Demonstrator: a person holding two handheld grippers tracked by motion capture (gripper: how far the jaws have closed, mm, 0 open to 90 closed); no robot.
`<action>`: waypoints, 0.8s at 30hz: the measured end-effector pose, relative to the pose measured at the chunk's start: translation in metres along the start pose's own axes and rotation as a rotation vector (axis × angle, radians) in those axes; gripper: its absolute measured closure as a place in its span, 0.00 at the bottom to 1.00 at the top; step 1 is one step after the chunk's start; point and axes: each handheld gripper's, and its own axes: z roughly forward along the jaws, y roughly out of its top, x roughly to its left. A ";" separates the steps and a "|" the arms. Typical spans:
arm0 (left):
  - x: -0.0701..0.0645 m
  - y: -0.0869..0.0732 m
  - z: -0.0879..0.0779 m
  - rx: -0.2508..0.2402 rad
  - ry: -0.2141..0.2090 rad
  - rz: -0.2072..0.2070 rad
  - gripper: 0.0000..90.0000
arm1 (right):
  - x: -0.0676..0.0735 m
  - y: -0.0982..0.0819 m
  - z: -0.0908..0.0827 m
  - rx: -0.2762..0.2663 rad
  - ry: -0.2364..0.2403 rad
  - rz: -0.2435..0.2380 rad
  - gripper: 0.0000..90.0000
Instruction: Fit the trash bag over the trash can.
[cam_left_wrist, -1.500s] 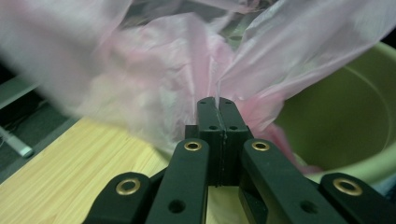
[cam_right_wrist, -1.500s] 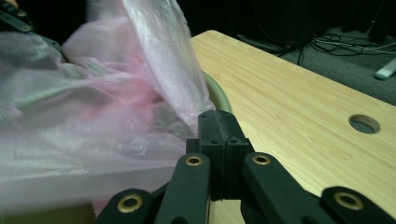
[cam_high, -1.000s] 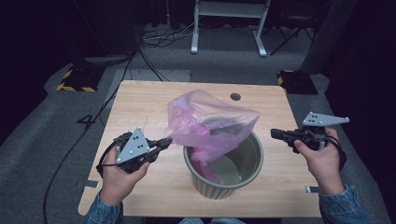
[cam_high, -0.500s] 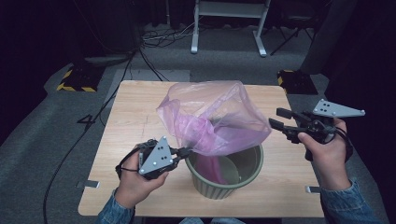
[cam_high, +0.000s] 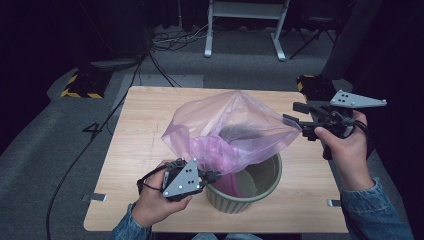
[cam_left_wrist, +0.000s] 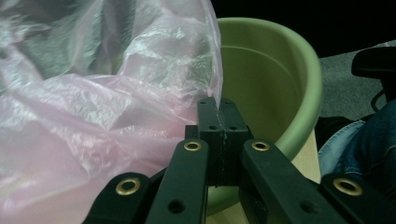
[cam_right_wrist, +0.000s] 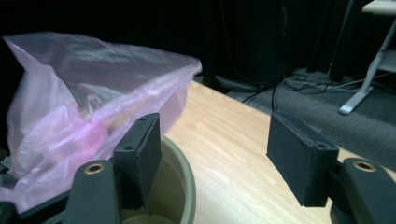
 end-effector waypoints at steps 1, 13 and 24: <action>0.000 0.001 0.001 0.000 0.000 -0.002 1.00 | 0.000 -0.001 0.001 -0.003 0.005 0.004 0.40; 0.014 0.013 0.021 -0.016 0.032 -0.039 1.00 | 0.013 0.003 -0.035 -0.090 -0.091 -0.018 0.39; -0.005 0.027 0.033 0.000 -0.047 0.055 1.00 | -0.006 0.009 -0.062 -0.121 -0.146 0.021 0.36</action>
